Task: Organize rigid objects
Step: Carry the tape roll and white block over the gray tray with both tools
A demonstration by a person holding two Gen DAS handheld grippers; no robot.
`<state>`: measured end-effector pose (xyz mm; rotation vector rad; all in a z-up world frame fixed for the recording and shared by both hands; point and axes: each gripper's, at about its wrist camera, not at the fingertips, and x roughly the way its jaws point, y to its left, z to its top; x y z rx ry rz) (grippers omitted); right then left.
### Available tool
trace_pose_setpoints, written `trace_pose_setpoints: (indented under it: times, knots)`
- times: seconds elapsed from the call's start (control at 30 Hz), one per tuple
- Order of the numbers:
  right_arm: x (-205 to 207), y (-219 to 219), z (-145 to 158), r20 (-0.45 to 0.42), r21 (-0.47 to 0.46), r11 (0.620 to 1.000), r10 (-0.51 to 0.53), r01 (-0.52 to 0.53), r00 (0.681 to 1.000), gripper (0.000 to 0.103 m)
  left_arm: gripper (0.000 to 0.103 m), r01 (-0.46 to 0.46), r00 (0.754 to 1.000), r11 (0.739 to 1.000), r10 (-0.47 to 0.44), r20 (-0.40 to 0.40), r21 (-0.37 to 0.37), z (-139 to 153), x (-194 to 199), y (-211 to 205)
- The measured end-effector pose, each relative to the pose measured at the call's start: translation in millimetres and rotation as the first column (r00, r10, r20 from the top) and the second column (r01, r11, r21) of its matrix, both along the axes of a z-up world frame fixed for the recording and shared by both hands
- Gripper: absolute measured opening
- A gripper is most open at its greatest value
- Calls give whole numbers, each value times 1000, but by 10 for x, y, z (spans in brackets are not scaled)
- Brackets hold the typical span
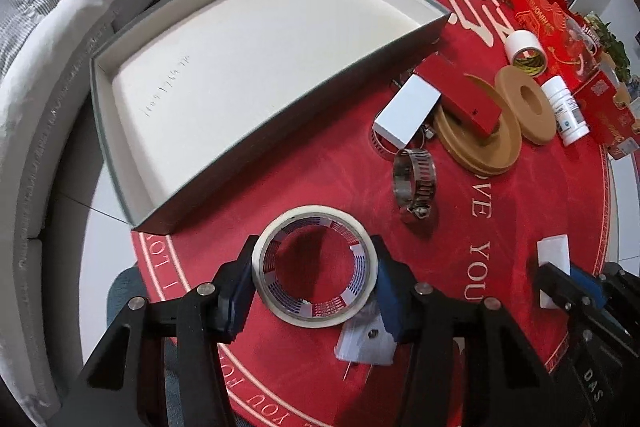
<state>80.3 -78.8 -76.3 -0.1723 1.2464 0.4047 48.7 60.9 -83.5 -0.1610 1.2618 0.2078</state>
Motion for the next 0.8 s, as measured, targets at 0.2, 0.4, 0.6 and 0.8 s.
trace_pose_setpoints:
  times: [0.2,0.4,0.6,0.8]
  knots:
    - [-98,-359,156,-5,15,999,-45,45,999,11,56,-1,999,999,-1,39,37,207,-94,-33]
    - [-152,-438,281,10,20,997,-68,68,998,11,56,8,995,998,-14,96,61,443,-175,-79]
    - [-135,-480,433,33,35,995,-96,95,995,11,56,-9,991,998,1,134,65,632,-174,-44]
    - [-93,-425,577,51,42,996,-84,82,995,11,56,-19,988,998,9,155,63,726,-154,56]
